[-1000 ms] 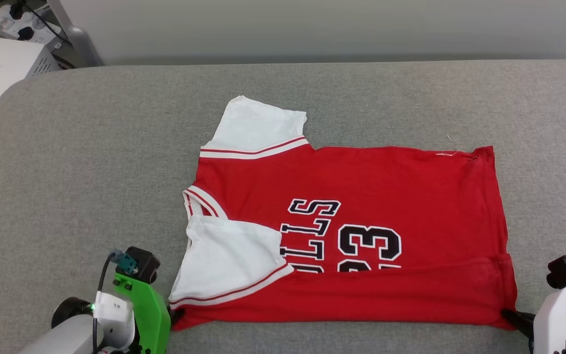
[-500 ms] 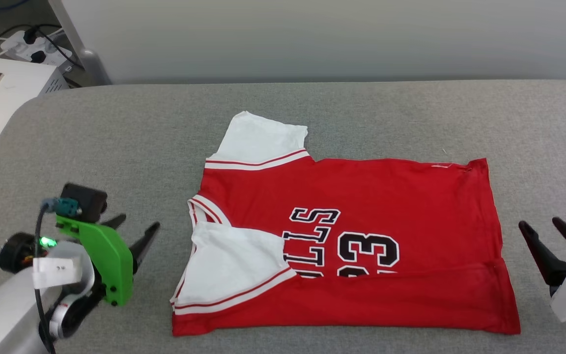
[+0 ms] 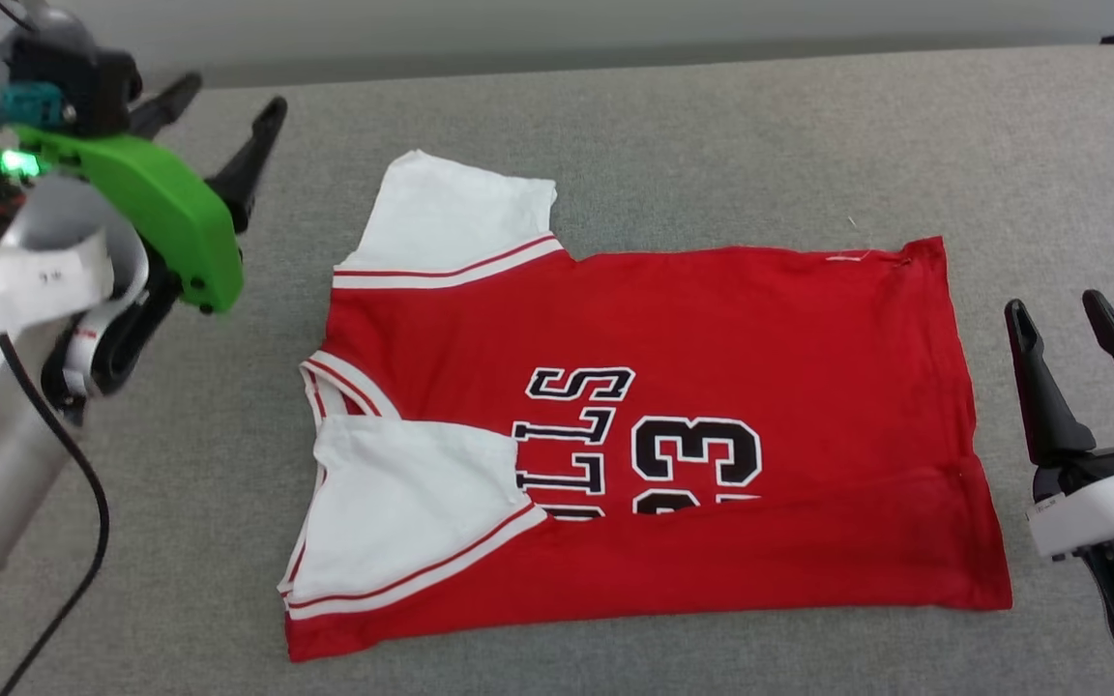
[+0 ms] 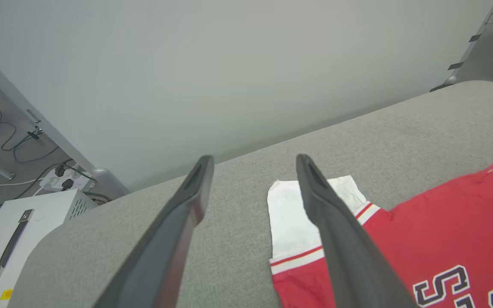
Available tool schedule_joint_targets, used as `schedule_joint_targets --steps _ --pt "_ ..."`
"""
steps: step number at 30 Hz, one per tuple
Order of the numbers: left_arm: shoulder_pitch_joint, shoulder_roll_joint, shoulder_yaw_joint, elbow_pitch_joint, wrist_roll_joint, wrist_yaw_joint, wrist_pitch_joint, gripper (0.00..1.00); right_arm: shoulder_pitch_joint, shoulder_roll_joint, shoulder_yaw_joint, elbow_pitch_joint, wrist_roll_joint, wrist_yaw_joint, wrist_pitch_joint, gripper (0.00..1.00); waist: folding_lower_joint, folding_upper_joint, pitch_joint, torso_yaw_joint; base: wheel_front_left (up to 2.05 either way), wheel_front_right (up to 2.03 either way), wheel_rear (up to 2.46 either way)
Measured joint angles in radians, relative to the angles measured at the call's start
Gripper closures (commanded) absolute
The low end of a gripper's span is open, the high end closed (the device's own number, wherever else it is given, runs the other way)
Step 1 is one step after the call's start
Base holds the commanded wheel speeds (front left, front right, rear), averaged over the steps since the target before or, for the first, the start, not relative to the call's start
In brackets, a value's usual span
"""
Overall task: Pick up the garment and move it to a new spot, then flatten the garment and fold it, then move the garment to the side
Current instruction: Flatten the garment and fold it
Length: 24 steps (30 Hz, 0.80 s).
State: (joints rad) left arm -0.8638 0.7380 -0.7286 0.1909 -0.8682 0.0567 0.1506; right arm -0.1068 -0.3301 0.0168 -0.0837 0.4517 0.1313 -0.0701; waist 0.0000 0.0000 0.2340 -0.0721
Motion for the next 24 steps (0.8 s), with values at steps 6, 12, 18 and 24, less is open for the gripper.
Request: schedule_joint_targets --steps 6,12,18,24 --pt "-0.218 -0.061 -0.015 0.158 -0.018 -0.085 0.180 0.00 -0.043 0.012 0.028 -0.024 -0.011 0.000 -0.005 0.00 0.0000 0.0000 0.088 -0.040 0.00 0.00 0.00" --pt "-0.377 -0.101 -0.067 0.328 -0.070 -0.141 0.456 0.00 -0.099 0.021 0.058 -0.035 -0.005 0.000 -0.018 0.00 0.0001 0.0000 0.177 -0.087 0.00 0.00 0.00" --pt "-0.463 -0.126 -0.104 0.442 -0.103 -0.153 0.634 0.00 -0.137 0.017 0.077 -0.034 0.002 0.000 -0.024 0.00 0.0001 0.0000 0.262 -0.130 0.00 0.00 0.00" --pt "-0.481 -0.132 -0.139 0.517 -0.099 -0.164 0.676 0.00 -0.166 0.013 0.097 -0.012 0.018 0.000 -0.040 0.00 0.0001 0.0000 0.332 -0.168 0.00 0.00 0.00"
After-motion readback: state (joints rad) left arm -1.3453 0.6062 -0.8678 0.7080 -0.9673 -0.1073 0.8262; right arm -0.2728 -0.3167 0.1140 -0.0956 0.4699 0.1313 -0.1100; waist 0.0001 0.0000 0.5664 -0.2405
